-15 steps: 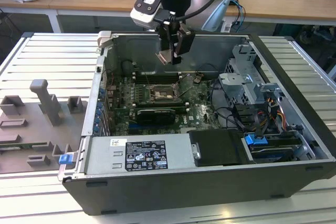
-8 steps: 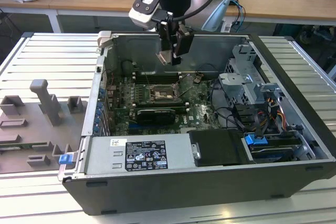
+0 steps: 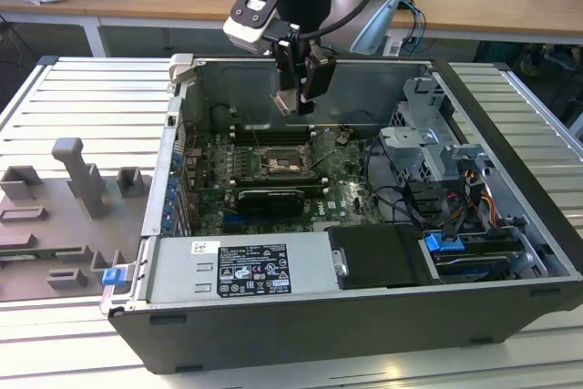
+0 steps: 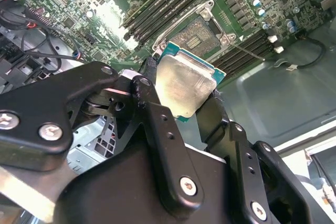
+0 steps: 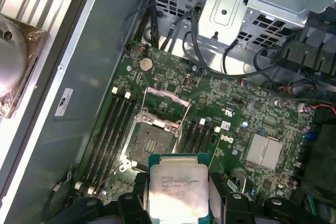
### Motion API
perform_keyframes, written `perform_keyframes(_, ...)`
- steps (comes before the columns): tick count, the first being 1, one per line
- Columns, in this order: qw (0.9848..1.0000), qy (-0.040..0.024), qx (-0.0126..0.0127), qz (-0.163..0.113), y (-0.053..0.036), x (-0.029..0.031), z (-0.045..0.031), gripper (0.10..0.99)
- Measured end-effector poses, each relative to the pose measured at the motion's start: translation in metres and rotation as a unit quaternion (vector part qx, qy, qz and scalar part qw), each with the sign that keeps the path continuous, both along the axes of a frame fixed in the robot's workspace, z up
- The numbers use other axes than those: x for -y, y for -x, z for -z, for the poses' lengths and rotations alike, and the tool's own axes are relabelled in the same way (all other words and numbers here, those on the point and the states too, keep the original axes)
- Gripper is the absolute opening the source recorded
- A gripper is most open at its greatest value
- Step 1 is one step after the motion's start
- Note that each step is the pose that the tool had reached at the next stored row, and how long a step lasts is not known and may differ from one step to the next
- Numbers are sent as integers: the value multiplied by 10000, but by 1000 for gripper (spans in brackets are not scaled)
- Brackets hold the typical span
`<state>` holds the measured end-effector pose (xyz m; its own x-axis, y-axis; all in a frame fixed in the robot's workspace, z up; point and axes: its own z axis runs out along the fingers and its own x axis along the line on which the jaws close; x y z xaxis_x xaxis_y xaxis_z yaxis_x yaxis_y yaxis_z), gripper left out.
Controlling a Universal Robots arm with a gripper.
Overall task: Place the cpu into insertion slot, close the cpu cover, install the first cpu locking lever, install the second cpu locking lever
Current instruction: 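Place the cpu into insertion slot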
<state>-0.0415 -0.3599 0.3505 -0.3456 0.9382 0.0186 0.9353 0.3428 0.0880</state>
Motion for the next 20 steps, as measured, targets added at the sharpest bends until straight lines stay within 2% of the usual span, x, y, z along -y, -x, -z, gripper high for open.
perform_keyframes(20, 10000, 0, 1, 19, 0, 0, 61, 541)
